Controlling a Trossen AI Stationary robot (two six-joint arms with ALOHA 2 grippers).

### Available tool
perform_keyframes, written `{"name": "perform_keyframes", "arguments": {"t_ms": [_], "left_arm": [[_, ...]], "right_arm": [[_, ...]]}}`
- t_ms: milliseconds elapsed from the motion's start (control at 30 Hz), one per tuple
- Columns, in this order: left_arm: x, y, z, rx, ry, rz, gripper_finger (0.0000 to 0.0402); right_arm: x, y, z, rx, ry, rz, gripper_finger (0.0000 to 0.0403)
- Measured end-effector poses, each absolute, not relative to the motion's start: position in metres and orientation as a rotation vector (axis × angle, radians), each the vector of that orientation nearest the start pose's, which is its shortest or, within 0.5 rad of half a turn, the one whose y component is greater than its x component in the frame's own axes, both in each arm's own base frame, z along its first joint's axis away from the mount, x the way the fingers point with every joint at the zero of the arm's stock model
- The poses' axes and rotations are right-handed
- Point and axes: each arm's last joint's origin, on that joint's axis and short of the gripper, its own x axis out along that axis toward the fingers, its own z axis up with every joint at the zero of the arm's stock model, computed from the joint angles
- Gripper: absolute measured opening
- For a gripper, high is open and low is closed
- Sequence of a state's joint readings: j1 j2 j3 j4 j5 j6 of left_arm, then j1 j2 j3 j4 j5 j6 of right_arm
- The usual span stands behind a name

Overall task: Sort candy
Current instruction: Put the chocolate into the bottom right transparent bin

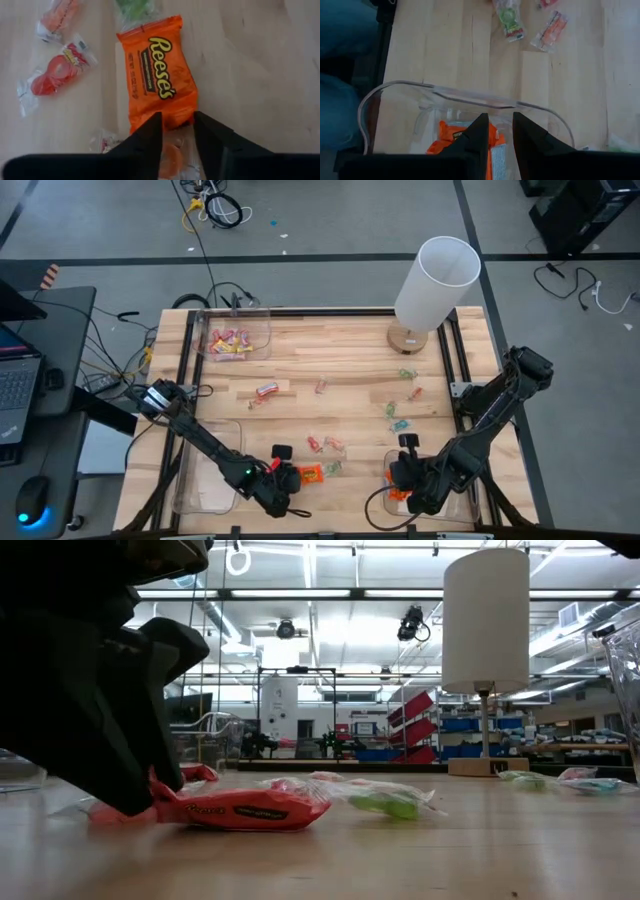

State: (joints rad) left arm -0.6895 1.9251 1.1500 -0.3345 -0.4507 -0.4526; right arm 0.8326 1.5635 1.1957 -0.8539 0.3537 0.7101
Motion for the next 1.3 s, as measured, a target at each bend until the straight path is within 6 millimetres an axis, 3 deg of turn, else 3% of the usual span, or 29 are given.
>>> {"name": "perform_keyframes", "arguments": {"t_ms": [267,567,767,1067,1300], "left_arm": [[0.293,-0.225,0.138,0.195,0.955,0.008,0.0007],[0.294,-0.228,0.141,0.264,0.889,0.025,0.0002],[0.302,-0.235,0.157,0.329,0.815,0.036,0.0001],[0.314,-0.243,0.192,0.508,0.717,0.129,0.0],[0.317,-0.251,0.213,0.613,0.621,0.241,0.0]], "right_arm": [[0.211,0.215,0.246,-0.058,1.062,0.019,0.0074],[0.214,0.213,0.249,-0.1,0.96,-0.061,0.0074],[0.219,0.214,0.252,-0.137,0.866,-0.086,0.0074],[0.242,0.209,0.26,0.32,0.711,-0.243,0.0074],[0.249,0.212,0.265,0.319,0.647,-0.191,0.0074]]}}
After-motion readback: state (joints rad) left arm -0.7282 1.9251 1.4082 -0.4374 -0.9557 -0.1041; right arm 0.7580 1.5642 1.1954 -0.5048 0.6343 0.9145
